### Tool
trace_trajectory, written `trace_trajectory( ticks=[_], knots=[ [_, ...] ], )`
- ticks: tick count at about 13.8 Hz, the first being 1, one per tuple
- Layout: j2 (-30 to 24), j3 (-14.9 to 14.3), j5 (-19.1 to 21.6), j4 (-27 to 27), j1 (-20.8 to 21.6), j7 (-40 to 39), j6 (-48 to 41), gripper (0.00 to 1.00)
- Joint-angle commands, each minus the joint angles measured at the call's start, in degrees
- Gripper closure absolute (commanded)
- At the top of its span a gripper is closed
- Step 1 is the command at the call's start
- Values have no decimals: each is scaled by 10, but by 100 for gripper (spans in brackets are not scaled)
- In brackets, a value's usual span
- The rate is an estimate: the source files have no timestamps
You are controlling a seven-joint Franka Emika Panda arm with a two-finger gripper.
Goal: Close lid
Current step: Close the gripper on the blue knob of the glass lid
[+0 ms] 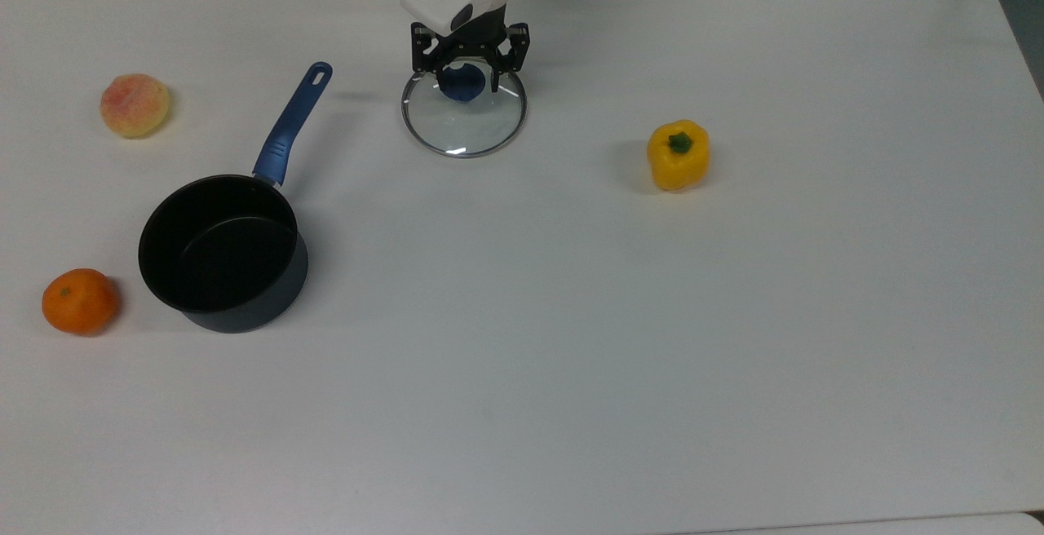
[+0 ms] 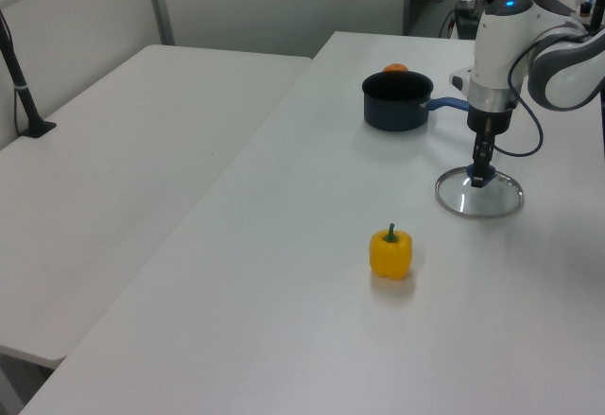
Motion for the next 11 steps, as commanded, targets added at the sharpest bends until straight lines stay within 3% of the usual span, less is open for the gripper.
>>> trace_trajectory(
  ticks=[1, 11],
  knots=[
    [-9, 3, -18, -6, 0, 16, -7, 23],
    [-15, 2, -40, -2, -12, 16, -7, 20]
  ],
)
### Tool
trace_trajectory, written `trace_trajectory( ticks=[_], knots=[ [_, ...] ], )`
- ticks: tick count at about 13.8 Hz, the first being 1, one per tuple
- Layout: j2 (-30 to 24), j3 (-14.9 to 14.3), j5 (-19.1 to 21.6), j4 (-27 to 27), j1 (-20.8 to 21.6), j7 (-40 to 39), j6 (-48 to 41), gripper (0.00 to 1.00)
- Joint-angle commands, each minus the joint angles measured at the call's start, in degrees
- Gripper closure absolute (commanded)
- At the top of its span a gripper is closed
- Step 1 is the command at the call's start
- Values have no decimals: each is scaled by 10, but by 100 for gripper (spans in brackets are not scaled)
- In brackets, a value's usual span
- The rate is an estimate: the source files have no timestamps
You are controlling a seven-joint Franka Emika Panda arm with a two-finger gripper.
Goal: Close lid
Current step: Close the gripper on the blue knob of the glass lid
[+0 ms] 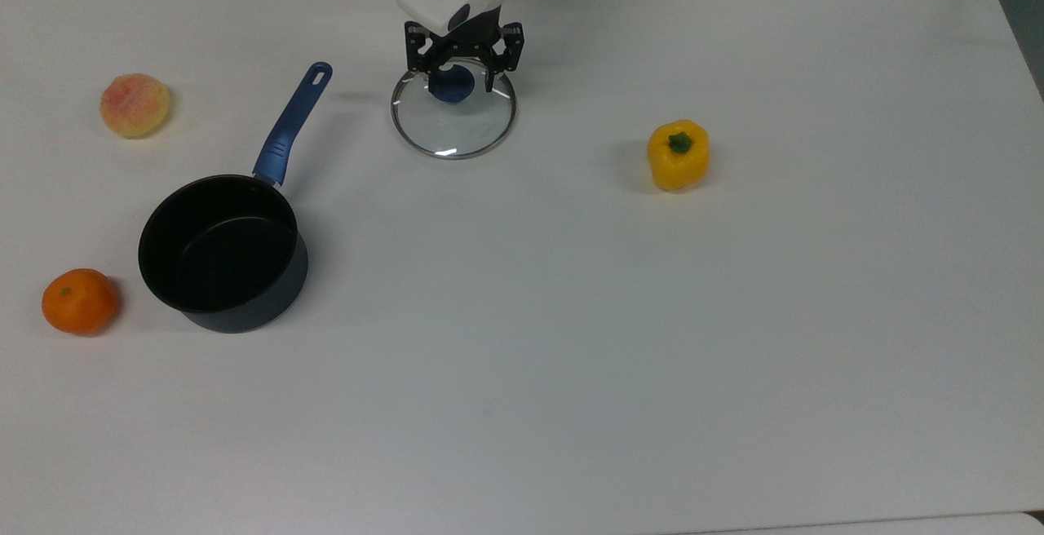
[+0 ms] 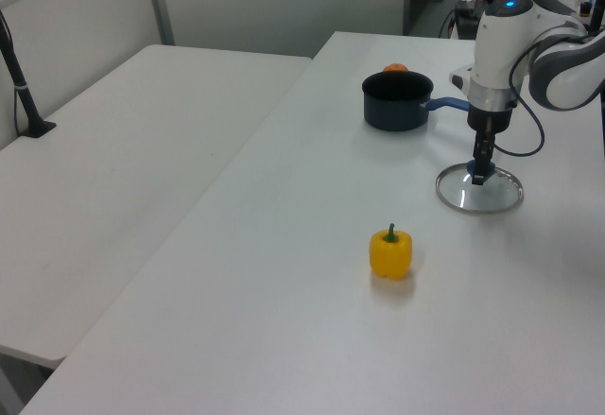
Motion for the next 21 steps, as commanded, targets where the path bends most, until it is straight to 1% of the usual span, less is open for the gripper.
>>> trace_trajectory(
  ticks=[1, 7, 14, 15, 17, 18, 19, 20, 21],
  knots=[
    [-18, 2, -17, -3, -9, 16, -7, 20],
    [-16, 2, -25, -3, -12, 16, -7, 20],
    [-5, 2, -55, -9, -12, 15, -8, 21],
    [-2, 3, -55, -9, -12, 15, -8, 29],
    [-3, 2, -56, -9, -12, 15, -8, 48],
    [-3, 3, -56, -9, -11, 15, -8, 65],
    [-4, 3, -56, -9, -11, 15, -11, 75],
    [-4, 3, -55, -8, -10, 15, -17, 82],
    [-5, 3, -55, -6, -10, 15, -21, 84]
  ],
)
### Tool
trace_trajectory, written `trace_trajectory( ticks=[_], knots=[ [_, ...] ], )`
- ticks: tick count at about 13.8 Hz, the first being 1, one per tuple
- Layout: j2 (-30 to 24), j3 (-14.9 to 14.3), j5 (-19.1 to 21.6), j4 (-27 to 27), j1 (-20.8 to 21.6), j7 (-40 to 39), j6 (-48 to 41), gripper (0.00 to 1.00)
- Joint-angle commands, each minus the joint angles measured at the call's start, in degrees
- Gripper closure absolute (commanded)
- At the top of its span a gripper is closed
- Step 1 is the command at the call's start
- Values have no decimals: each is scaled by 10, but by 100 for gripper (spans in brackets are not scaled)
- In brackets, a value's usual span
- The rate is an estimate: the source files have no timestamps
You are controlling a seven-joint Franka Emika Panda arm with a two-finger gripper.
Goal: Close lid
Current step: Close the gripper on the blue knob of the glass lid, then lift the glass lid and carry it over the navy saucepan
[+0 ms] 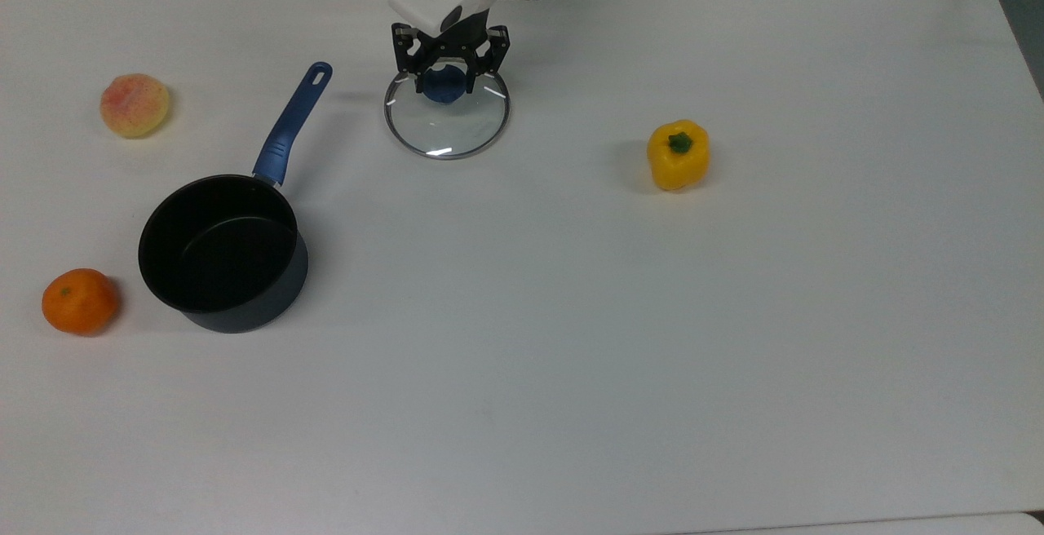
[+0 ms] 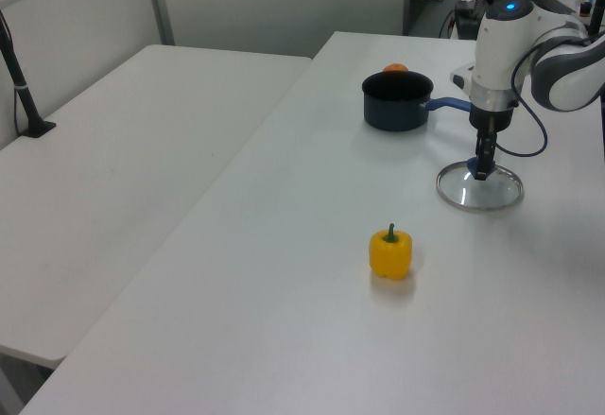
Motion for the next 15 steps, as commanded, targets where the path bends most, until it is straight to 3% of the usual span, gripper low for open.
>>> trace_trajectory(
  ticks=[1, 9, 15],
  knots=[
    [-8, 3, -12, -1, 0, 14, -27, 84],
    [-21, 15, -10, 24, 6, 16, -75, 84],
    [-21, 19, -1, 113, 6, 16, -148, 84]
  ],
)
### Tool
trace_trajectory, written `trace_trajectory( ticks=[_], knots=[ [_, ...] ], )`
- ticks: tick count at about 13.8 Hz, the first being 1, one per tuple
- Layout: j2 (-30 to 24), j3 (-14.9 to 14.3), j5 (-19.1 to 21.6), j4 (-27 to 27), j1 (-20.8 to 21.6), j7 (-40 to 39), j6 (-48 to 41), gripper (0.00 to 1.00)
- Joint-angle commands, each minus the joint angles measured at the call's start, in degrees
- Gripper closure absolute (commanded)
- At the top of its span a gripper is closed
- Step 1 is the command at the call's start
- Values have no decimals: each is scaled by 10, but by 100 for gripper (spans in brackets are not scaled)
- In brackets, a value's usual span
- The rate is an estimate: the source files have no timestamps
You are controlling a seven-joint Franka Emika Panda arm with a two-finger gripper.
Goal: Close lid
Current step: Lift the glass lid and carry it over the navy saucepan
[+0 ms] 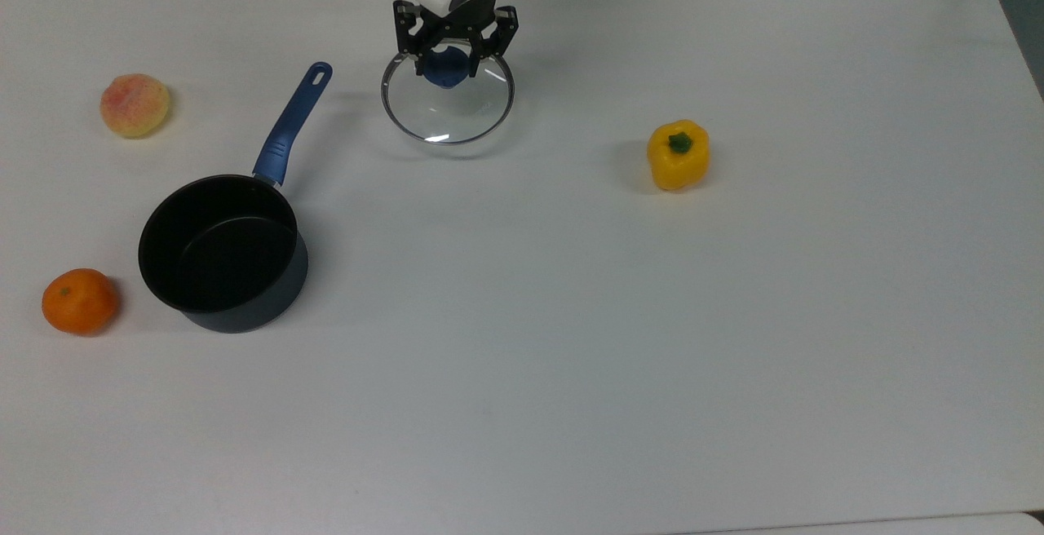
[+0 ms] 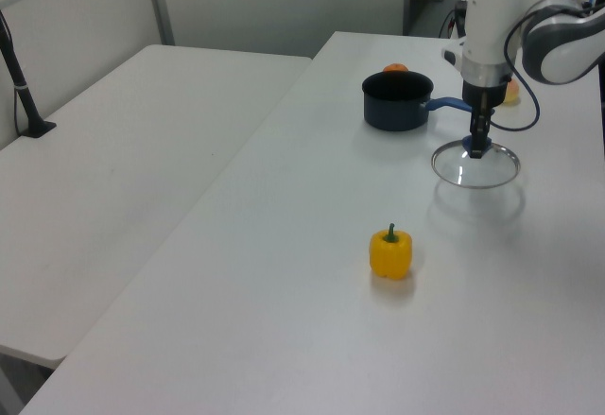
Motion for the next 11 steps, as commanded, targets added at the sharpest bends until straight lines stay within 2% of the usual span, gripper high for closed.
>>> trace_trajectory(
  ticks=[1, 6, 9, 11],
  knots=[
    [-8, 2, 1, 47, 3, 12, -44, 84],
    [20, 1, 35, 162, -4, 2, -109, 84],
    [83, -16, 35, 276, -19, -11, -157, 84],
    [109, -17, 35, 316, -43, -29, -160, 83]
  ],
)
